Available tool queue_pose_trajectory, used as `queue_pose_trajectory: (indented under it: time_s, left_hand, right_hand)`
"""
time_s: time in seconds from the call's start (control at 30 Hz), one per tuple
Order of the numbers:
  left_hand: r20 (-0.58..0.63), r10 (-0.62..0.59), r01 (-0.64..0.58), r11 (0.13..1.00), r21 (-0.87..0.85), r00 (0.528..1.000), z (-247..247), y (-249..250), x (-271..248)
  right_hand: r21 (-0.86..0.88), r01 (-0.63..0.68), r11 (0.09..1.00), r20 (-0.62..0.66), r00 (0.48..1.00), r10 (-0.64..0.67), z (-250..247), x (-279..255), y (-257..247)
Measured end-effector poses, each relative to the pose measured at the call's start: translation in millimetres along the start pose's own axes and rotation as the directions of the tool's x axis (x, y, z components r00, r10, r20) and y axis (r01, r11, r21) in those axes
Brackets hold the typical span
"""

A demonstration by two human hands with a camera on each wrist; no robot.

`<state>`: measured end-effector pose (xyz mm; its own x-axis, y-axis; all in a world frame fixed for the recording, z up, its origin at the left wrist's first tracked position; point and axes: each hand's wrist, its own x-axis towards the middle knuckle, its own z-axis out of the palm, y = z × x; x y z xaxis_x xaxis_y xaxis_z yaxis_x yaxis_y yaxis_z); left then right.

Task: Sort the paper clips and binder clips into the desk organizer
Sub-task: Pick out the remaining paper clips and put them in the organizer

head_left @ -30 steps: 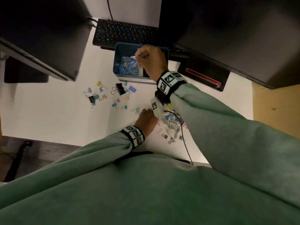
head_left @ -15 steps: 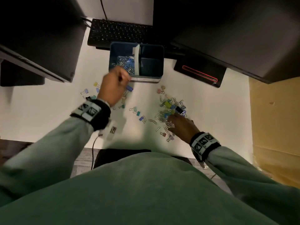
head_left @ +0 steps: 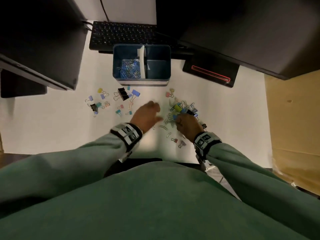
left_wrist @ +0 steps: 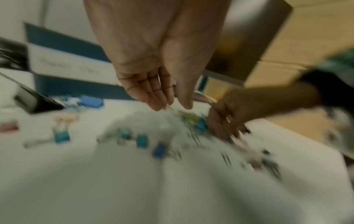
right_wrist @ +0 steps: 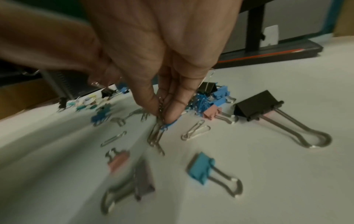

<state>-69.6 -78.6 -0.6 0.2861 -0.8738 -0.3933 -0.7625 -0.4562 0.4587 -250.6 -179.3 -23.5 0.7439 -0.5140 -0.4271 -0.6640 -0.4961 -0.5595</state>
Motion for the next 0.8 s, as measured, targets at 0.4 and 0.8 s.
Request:
queue_pose_trajectory:
  time_s: [0.4, 0.8]
  left_hand:
    - [-0.074, 0.089, -0.085, 0.995, 0.043, 0.993, 53.6, 20.5, 18.7]
    - [0.110, 0.014, 0.011, 0.973, -0.229, 0.994, 31.6, 14.1, 13.6]
  right_hand:
    - [0.518, 0.034, 0.854, -0.096, 0.995, 0.019, -84.6, 41.5, -68.5]
    - [0.111, 0.185, 0.977, -0.147, 0.975, -0.168, -79.2, 179.4, -162.8]
